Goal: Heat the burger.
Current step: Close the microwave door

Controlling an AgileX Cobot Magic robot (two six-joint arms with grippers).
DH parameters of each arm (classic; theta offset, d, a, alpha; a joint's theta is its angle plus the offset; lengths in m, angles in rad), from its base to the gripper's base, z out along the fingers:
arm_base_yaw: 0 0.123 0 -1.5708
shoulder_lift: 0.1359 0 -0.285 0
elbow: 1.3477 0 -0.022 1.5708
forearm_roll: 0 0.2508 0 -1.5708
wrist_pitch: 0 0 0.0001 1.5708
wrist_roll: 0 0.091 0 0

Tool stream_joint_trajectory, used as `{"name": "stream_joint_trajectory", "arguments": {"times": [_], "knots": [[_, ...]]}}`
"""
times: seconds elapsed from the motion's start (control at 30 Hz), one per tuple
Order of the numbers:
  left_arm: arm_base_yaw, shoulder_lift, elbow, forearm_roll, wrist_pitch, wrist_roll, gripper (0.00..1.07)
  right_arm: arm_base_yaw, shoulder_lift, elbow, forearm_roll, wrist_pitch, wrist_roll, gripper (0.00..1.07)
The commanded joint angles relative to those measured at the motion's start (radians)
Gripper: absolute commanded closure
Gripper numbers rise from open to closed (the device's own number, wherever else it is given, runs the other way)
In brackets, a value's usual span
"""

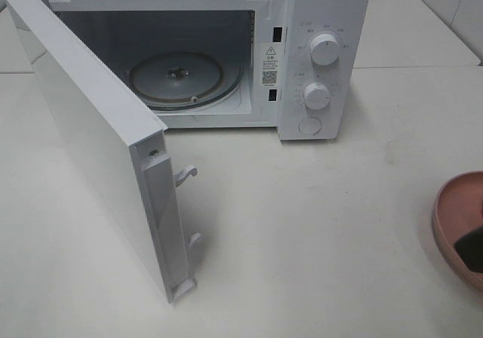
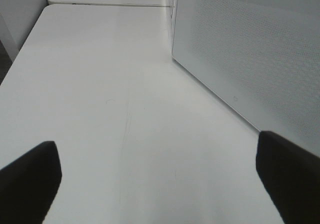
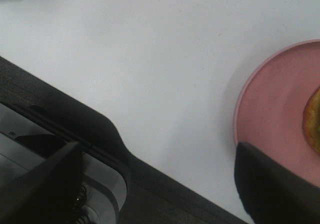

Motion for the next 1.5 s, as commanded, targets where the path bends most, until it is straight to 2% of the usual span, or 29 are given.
{"name": "stream_joint_trajectory", "arguments": {"times": [0.03,0.3,0.57,0.63,0.8,0.9,0.97,1.07,1.13,1.5], "knots": [[0.0,-0.02,0.004,-0.008,-0.006,0.0,0.09,-0.004,-0.048,-0.007,-0.003,0.047,-0.016,0.29],[0.0,-0.02,0.004,-0.008,-0.006,0.0,0.09,-0.018,-0.213,0.028,0.002,0.077,-0.046,0.31],[0.0,-0.02,0.004,-0.008,-0.006,0.0,0.09,-0.188,-0.348,0.077,0.05,0.085,-0.13,0.31],[0.0,-0.02,0.004,-0.008,-0.006,0.0,0.09,-0.203,-0.369,0.084,0.059,0.077,-0.129,0.31],[0.0,-0.02,0.004,-0.008,-0.006,0.0,0.09,-0.311,-0.52,0.158,0.121,0.019,-0.128,0.31],[0.0,-0.02,0.004,-0.008,-0.006,0.0,0.09,-0.324,-0.541,0.167,0.126,0.017,-0.128,0.31],[0.0,-0.02,0.004,-0.008,-0.006,0.0,0.09,-0.373,-0.609,0.179,0.128,0.024,-0.128,0.31],[0.0,-0.02,0.004,-0.008,-0.006,0.0,0.09,-0.382,-0.622,0.179,0.128,0.025,-0.128,0.31],[0.0,-0.02,0.004,-0.008,-0.006,0.0,0.09,-0.431,-0.685,0.181,0.127,0.026,-0.128,0.31],[0.0,-0.02,0.004,-0.008,-0.006,0.0,0.09,-0.539,-0.815,0.181,0.128,0.026,-0.129,0.31]]}}
